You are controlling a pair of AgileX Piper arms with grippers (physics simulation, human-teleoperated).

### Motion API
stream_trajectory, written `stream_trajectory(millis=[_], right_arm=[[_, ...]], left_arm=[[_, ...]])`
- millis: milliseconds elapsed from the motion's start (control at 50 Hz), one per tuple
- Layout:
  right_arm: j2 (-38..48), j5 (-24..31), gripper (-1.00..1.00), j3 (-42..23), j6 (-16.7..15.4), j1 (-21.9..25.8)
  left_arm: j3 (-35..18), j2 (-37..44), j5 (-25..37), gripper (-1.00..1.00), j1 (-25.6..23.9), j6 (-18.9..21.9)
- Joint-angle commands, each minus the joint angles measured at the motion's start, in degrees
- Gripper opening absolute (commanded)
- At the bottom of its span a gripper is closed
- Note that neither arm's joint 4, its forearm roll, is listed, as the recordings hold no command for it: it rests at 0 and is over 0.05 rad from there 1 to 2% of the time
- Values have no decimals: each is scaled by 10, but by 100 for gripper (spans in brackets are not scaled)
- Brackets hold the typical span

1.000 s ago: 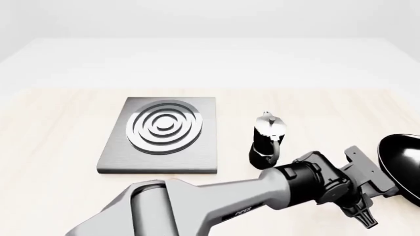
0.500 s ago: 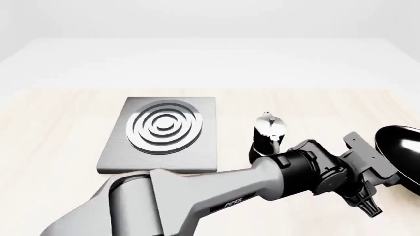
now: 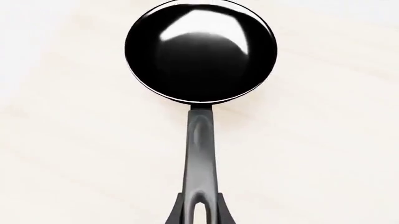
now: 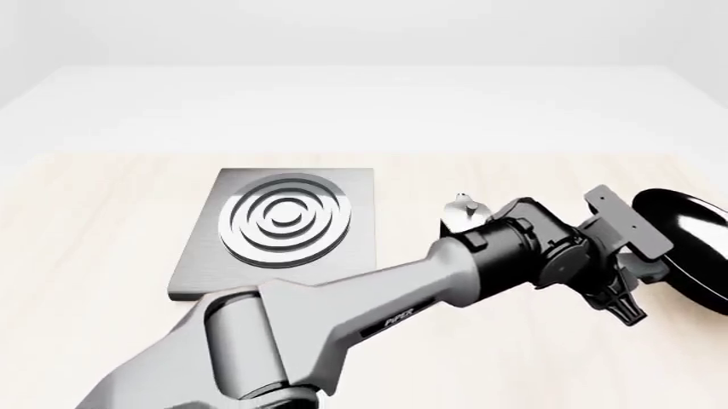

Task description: Put the frying pan on the stove.

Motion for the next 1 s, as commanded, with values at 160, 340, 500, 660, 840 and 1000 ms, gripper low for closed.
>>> stream_trajectory(millis=[160, 340, 500, 660, 840, 1000], right_arm=[[0, -21, 100, 24, -5, 3], [0, -28, 100, 30, -3, 3], [0, -27, 100, 29, -2, 3], [0, -27, 100, 29, -2, 2], [0, -29, 100, 31, -2, 2], [0, -17, 100, 18, -3, 4]], left_arm=[[-44, -26, 3, -100, 12, 21], [-49, -39, 2, -100, 19, 23], [-60, -48, 1, -100, 30, 20], [-78, -56, 4, -100, 46, 20], [-83, -72, 3, -100, 61, 21], [-72, -82, -2, -100, 74, 22]])
